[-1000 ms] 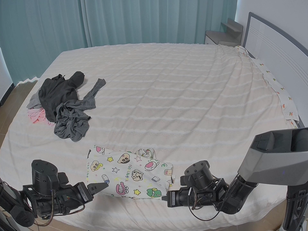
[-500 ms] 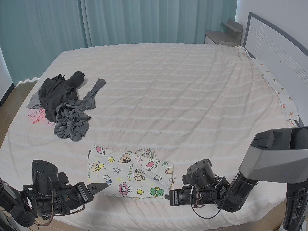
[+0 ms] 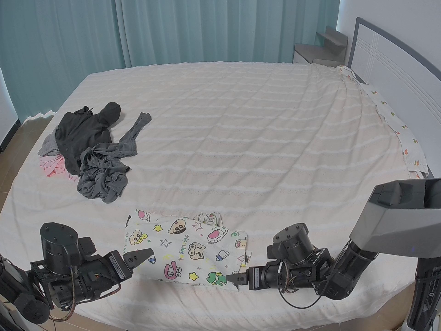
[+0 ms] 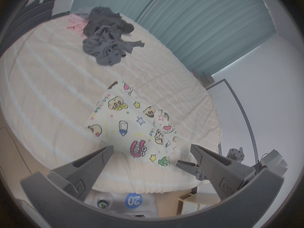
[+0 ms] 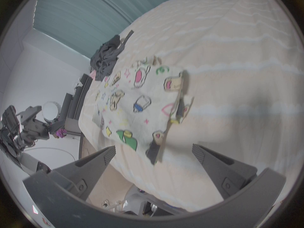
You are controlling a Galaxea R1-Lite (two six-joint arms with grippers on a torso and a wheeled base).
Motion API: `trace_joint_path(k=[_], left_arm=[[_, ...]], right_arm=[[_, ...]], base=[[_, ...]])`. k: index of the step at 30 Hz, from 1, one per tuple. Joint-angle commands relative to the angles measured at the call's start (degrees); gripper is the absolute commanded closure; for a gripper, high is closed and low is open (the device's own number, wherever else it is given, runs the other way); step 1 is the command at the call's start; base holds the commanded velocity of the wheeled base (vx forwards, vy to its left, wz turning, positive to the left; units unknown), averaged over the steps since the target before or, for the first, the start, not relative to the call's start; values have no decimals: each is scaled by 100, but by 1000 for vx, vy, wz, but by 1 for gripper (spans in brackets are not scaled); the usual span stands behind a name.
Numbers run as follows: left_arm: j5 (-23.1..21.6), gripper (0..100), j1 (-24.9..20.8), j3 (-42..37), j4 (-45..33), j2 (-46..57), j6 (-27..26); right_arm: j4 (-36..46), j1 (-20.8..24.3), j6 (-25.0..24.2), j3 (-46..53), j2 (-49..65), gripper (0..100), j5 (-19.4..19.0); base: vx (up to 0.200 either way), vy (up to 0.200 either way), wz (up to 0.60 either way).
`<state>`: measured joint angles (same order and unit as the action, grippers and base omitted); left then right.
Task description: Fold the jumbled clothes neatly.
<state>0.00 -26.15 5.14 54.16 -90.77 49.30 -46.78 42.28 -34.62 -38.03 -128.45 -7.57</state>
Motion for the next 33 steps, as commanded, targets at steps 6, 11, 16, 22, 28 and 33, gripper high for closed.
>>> trace_joint_path(k=[6, 11, 16, 22, 28, 33], left_arm=[[70, 0, 1121, 1525, -1127, 235, -1906], [-1617, 0, 2123, 2316, -2824, 86, -2812], [-2294, 0, 2676, 2368, -2859, -881, -3770], [-2654, 0, 3177, 2491, -2753, -2076, -4851], [-2900, 0, 3274, 2852, -2551, -2700, -4842], [-2944, 0, 3133, 3274, -2481, -3069, -4570]], right_arm=[[-385, -308, -36, -187, 84, 0, 71], [-789, -387, -10, -363, -242, 0, 80], [-807, -457, 34, -521, -444, 0, 115], [-807, -554, 43, -705, -646, 0, 107], [-816, -651, 43, -978, -813, 0, 63], [-860, -633, 43, -1057, -1006, 0, 63]], base=[[0, 0, 0], [0, 0, 0], [0, 0, 0], [0, 0, 0], [0, 0, 0], [0, 0, 0]])
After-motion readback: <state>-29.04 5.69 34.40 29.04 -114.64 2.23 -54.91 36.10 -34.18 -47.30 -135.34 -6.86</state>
